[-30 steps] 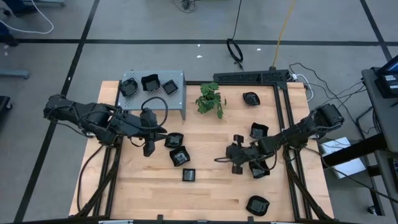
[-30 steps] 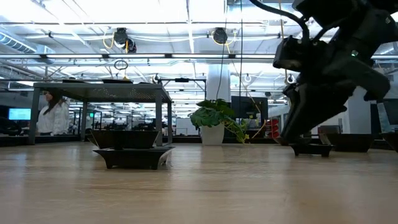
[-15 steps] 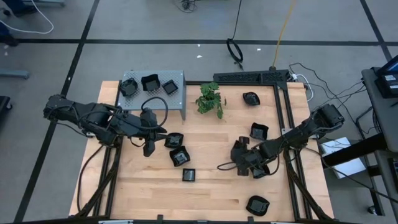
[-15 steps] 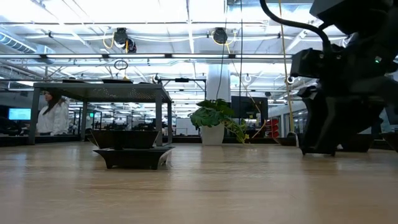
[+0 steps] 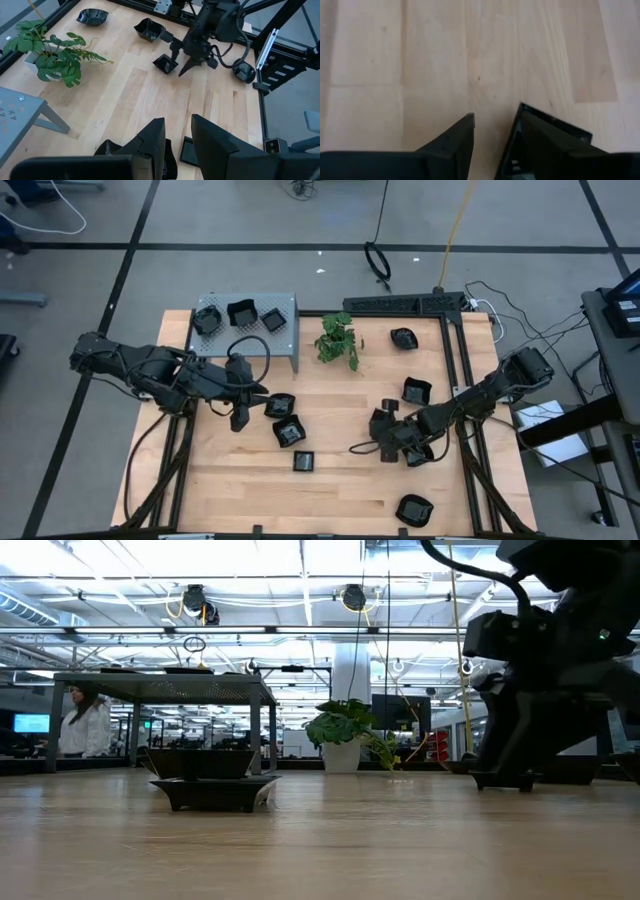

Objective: Pick & Place Mini shaped plates
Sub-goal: Move the black square plate to the center of the table

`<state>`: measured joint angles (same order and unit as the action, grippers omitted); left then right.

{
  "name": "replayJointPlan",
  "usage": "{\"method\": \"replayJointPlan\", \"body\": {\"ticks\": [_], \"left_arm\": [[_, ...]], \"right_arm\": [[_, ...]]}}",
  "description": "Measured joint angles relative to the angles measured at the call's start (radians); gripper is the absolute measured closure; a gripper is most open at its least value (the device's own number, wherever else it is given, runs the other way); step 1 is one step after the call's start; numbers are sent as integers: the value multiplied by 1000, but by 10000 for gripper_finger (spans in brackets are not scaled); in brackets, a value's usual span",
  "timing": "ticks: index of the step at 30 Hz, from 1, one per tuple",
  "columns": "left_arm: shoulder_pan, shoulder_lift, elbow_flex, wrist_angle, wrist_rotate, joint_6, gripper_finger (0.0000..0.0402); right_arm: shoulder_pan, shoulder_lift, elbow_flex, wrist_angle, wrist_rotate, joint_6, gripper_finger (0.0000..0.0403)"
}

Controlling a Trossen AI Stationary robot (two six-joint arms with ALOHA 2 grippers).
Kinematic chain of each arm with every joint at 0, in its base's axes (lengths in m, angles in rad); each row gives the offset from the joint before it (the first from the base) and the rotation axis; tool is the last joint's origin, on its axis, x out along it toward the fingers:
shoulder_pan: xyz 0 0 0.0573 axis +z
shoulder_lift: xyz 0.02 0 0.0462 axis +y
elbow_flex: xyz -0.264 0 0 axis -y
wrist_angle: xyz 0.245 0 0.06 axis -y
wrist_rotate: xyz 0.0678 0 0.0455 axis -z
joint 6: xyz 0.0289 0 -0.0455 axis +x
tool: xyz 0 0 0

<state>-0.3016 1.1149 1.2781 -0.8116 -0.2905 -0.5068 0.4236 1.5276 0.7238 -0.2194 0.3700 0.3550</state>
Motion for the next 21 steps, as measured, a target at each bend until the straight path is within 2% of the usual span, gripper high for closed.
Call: {"method": "replayJointPlan", "body": {"ticks": [9,14,21], "left_arm": [[0,0,0,0,0,0,305],[0,0,0,0,0,-2,305],[0,0,0,0,0,0,305]], "right_arm": [[0,0,0,-88,76,26,254],[-12,0,0,-150,76,78,261],[-12,0,0,-174,75,106,291]]}}
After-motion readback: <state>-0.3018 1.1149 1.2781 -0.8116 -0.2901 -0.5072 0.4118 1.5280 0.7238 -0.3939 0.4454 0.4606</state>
